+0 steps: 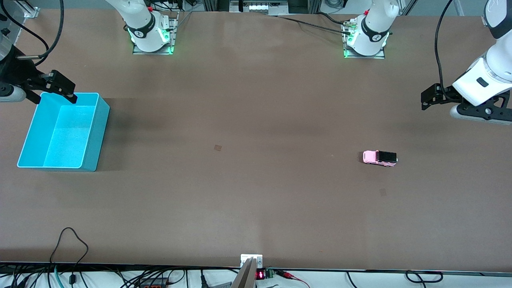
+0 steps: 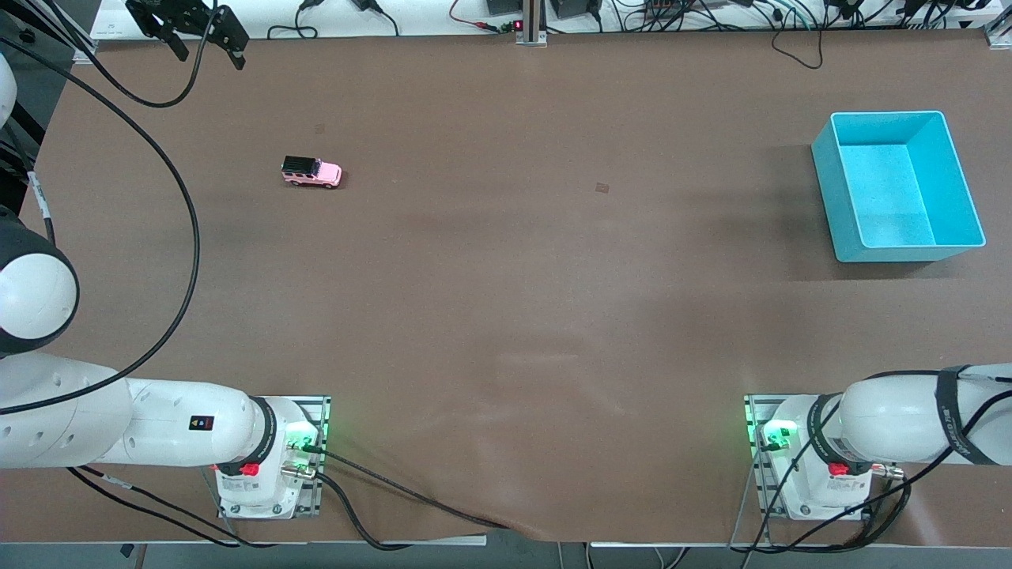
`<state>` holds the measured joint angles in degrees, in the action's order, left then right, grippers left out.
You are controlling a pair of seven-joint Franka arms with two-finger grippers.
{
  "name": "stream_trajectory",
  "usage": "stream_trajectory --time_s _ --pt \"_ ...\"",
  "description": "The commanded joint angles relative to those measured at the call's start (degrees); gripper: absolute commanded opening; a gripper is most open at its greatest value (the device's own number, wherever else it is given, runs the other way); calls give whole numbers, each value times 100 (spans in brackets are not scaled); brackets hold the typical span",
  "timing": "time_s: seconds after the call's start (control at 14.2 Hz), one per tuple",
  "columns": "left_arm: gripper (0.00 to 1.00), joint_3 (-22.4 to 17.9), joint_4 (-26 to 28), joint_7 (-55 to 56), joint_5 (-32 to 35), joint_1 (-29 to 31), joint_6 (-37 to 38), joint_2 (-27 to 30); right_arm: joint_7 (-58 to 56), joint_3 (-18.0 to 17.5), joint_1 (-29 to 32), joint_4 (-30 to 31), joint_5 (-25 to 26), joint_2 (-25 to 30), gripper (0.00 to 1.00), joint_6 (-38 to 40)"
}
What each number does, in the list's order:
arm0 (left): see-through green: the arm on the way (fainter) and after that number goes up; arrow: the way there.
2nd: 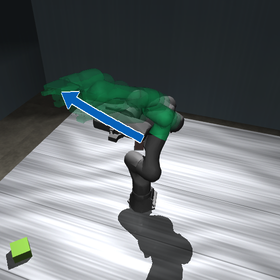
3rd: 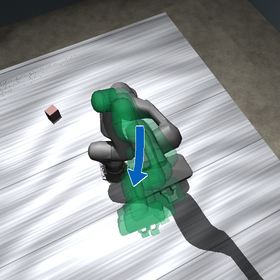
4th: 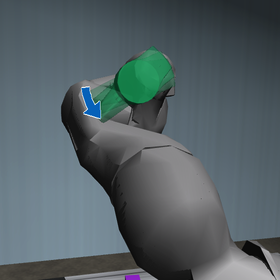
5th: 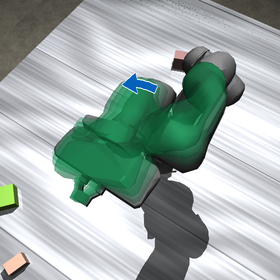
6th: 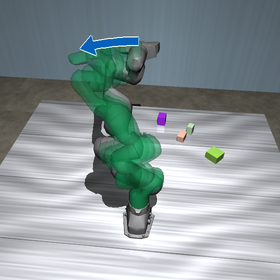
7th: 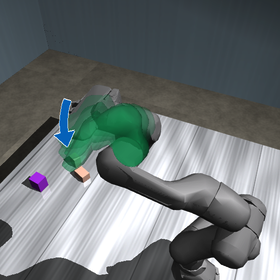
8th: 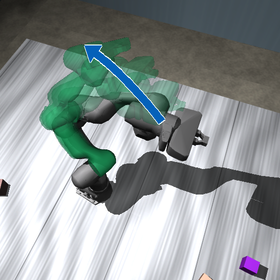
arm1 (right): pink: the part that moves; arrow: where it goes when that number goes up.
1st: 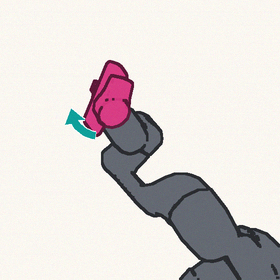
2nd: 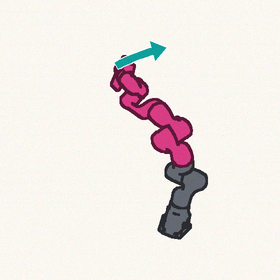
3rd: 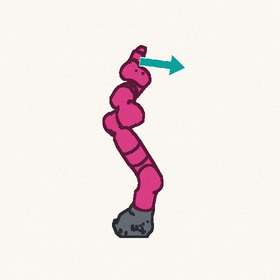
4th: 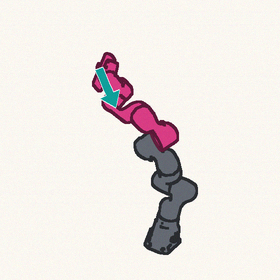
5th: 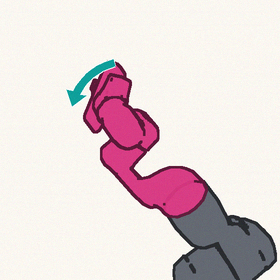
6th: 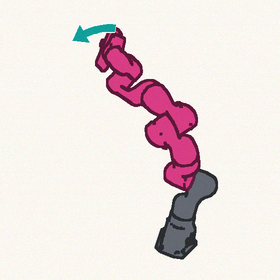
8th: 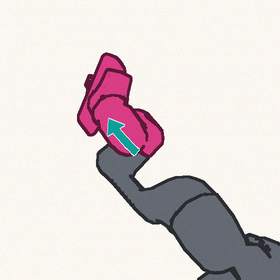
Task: Wind and store pink jeep toy
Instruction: 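Move the left gripper down toward the pink toy jeep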
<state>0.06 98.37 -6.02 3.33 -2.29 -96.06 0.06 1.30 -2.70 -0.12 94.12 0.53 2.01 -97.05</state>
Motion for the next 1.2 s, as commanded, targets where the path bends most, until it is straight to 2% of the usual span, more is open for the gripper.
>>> stream_trajectory --time_s 0.0,0.78,1.13 --pt "100 -33 -239 -13 -16 -44 105 -138 72 -20 21 -60 70 -33 100 28" --pt "100 -41 -239 -39 -16 0 113 -147 63 -20 21 -52 78 -25 100 54" --pt "100 -33 -239 -92 -42 -26 621 -173 81 -20 21 -25 78 -34 100 46"
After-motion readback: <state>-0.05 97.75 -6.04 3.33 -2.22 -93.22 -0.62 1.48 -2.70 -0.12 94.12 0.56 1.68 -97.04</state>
